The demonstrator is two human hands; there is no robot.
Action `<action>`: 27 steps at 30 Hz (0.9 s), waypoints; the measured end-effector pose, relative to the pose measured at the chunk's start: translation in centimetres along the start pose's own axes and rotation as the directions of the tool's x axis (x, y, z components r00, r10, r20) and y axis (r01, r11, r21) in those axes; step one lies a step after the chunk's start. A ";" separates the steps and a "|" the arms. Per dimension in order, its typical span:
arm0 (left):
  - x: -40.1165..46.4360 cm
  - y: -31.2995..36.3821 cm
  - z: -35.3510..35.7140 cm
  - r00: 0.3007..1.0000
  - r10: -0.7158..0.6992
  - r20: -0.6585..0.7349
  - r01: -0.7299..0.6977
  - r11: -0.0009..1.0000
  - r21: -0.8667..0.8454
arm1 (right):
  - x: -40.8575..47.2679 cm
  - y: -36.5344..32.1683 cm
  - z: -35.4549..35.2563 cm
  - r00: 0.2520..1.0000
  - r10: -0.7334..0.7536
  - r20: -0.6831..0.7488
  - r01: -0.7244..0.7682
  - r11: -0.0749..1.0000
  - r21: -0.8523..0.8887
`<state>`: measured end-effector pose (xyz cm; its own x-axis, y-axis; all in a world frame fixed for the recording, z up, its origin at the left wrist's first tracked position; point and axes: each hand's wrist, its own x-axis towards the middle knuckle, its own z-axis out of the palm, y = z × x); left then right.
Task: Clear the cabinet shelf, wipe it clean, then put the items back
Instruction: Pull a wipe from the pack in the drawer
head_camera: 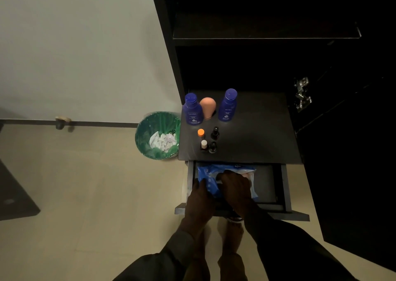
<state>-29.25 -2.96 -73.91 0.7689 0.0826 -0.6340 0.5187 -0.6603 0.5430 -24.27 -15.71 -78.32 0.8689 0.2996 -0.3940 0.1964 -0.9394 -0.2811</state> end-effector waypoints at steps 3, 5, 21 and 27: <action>0.2 0.0 0.2 1.000 0.000 -0.005 0.000 1.000 -0.009 | 0.0 -0.2 -0.5 0.999 -0.048 -0.026 0.049 0.998 0.043; 0.4 -0.1 0.3 1.000 -0.011 0.004 0.011 1.000 -0.016 | 0.2 -0.4 -0.6 0.999 -0.037 0.032 0.036 0.999 0.040; 1.1 -0.9 1.0 1.000 0.006 -0.019 -0.006 0.999 -0.041 | 0.3 1.1 1.0 0.965 -0.133 -0.226 0.148 0.988 0.052; 1.0 -1.4 1.3 0.998 0.054 -0.030 -0.055 0.998 -0.037 | 0.6 1.1 0.2 0.965 -0.102 -0.243 0.107 0.994 0.006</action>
<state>-29.69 -2.92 -75.99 0.8066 0.0690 -0.5871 0.4889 -0.6361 0.5970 -23.63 -16.56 -79.07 0.9285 0.3446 -0.1386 0.2855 -0.9009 -0.3269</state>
